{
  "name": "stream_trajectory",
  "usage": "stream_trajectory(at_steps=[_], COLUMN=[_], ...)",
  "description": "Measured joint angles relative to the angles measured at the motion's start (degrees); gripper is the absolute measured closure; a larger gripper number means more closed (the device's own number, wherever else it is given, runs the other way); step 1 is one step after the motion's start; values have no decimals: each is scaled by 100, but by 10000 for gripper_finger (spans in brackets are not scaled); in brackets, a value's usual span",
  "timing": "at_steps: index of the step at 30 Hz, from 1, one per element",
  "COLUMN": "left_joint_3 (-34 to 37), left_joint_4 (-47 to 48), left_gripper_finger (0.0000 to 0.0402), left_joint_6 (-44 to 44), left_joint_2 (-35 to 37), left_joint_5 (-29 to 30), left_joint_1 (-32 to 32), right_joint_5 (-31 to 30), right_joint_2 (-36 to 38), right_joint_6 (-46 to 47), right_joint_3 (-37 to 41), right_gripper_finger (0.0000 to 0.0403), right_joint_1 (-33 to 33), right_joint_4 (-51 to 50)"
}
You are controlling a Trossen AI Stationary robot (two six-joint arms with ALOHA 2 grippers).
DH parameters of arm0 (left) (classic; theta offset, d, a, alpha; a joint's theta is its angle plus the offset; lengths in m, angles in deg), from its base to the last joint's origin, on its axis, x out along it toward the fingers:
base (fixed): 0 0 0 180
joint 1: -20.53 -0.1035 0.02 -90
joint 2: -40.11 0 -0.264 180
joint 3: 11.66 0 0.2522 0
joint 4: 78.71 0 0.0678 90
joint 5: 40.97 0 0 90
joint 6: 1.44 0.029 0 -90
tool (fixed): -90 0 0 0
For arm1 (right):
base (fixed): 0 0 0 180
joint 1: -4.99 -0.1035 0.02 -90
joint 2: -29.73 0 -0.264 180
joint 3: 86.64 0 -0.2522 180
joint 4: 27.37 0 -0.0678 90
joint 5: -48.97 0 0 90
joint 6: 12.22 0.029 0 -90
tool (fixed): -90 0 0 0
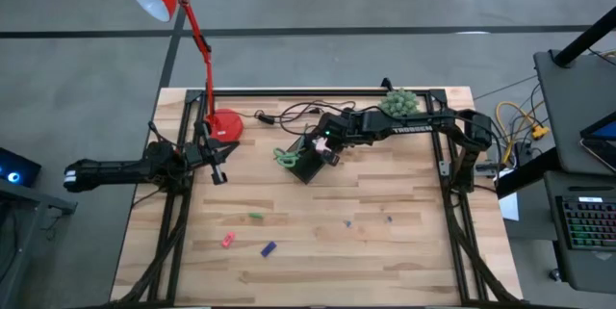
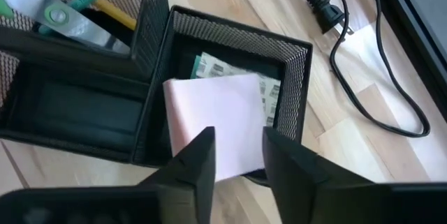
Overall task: Pick and place office supplies into organizer
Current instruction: Put the pink sticky notes into the black desk organizer
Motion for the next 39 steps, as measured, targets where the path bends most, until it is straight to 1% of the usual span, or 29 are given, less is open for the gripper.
stream_trajectory(at_steps=[4,8,13,16,18,20,22,28,30,32,34,38,39], left_joint_3=[0,1,1,0,-1,-1,0,0,1,-1,0,1,0], left_joint_4=[0,0,-1,0,0,0,0,1,0,0,1,2,1], left_gripper_finger=[402,402,402,402,402,402,402,402,402,402,402,402,402], left_joint_6=[2,2,1,0,1,1,0,0,0,0,0,0,0], left_joint_2=[0,0,1,1,0,1,0,2,2,1,1,0,0], left_joint_5=[0,1,0,1,2,1,1,1,0,0,1,0,1], left_joint_1=[0,-1,-1,0,-1,1,0,1,-1,0,0,1,-1], right_joint_5=[0,0,25,208,420,686,811,716,496,267,180,224,279], right_joint_2=[0,0,-2,4,5,7,7,4,4,4,4,4,4], right_joint_6=[14,16,12,-36,-231,-579,-852,-1292,-1382,-1407,-1507,-1712,-1787], right_joint_3=[0,-1,-123,-168,-149,-84,39,358,504,647,792,996,1038], right_gripper_finger=[269,254,251,255,259,264,270,288,299,315,336,382,388], right_joint_1=[0,0,-18,-87,-180,-300,-445,-737,-756,-754,-720,-649,-631], right_joint_4=[125,265,30,-221,-347,-494,-564,-445,-299,-146,28,461,577])
